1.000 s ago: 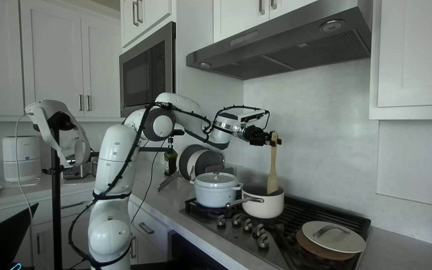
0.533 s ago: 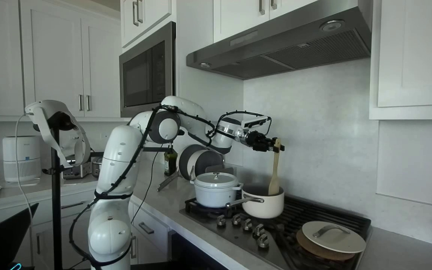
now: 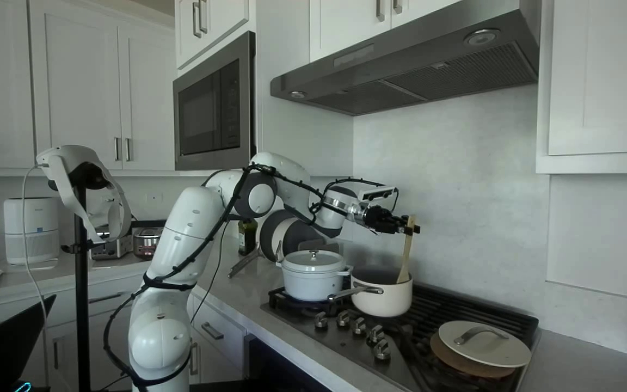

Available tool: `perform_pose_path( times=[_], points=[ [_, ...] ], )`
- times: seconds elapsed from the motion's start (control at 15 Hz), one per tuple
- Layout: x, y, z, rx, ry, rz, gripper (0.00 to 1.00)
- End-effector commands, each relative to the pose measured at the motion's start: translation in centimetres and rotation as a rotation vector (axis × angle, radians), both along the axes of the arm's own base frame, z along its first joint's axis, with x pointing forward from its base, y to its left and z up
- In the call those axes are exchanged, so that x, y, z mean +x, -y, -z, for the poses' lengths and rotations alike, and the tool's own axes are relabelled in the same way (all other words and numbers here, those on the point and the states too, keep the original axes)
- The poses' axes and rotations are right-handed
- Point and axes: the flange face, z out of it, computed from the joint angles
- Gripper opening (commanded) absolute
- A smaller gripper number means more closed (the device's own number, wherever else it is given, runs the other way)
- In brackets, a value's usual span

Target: Use the wooden spoon to mix inside the pot

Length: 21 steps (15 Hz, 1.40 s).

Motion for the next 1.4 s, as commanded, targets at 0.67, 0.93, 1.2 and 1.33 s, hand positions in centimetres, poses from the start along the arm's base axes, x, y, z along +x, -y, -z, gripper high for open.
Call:
perform_pose_path(
  times=[0.67,0.93,1.2,1.33],
  points=[
    [0.8,-6.2,3.6,-0.14,-0.028,-0.124,0.07],
    [-1.3,-7.8,3.0,-0.13,-0.021,-0.16,0.07],
    [-4.2,-9.3,2.5,-0.121,-0.018,-0.195,0.07],
    [-5.9,-9.6,2.1,-0.121,-0.008,-0.207,0.07]
  ],
)
